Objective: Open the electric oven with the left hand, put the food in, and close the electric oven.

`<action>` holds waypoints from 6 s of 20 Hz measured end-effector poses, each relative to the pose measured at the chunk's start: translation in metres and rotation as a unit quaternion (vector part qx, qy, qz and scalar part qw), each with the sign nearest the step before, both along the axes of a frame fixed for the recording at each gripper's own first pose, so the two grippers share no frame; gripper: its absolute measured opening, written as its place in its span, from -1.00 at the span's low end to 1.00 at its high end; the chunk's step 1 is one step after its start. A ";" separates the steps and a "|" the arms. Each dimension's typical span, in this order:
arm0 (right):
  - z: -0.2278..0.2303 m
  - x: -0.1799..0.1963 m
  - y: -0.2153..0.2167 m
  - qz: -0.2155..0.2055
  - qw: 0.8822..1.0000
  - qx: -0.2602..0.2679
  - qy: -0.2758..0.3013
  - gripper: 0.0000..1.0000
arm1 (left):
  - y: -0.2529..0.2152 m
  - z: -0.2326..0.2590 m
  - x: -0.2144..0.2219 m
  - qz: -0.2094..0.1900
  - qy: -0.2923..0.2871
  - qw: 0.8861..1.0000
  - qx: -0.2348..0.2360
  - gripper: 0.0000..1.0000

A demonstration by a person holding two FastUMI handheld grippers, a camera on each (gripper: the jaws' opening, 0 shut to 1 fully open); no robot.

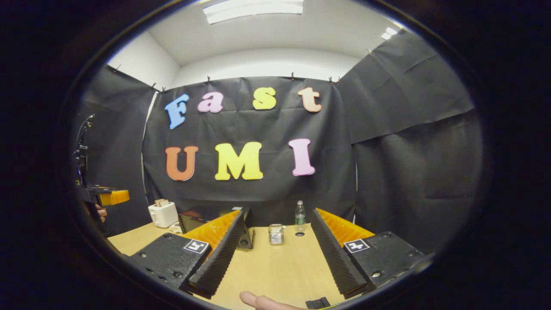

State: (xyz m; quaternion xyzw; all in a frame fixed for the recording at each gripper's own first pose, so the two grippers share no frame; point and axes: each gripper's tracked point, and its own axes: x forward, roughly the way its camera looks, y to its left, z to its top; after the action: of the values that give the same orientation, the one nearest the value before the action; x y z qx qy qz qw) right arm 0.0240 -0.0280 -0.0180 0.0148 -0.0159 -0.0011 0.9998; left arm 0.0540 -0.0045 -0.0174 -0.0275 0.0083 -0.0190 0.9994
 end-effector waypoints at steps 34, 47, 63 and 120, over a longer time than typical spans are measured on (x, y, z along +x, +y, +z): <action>-0.065 0.026 -0.072 -0.018 1.000 -0.017 0.010 0.99 | -0.107 -0.164 0.239 -0.021 0.198 0.980 0.022 0.94; -0.079 -0.013 -0.065 -0.012 0.999 -0.011 0.048 0.99 | -0.110 -0.204 0.169 -0.023 0.209 0.977 0.034 0.94; -0.142 0.027 -0.039 0.020 0.991 -0.026 0.133 0.97 | -0.131 -0.293 0.124 -0.032 0.319 0.947 0.019 1.00; -0.261 0.305 0.343 0.216 0.889 0.277 0.293 0.05 | 0.071 -0.073 0.007 0.005 0.011 1.000 -0.014 0.90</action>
State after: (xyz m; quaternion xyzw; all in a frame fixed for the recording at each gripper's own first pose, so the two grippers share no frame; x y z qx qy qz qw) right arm 0.3288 0.3150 -0.2793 0.2937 0.2819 0.2062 0.8898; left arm 0.0610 0.0668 -0.0908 -0.0417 0.0184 -0.0136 0.9989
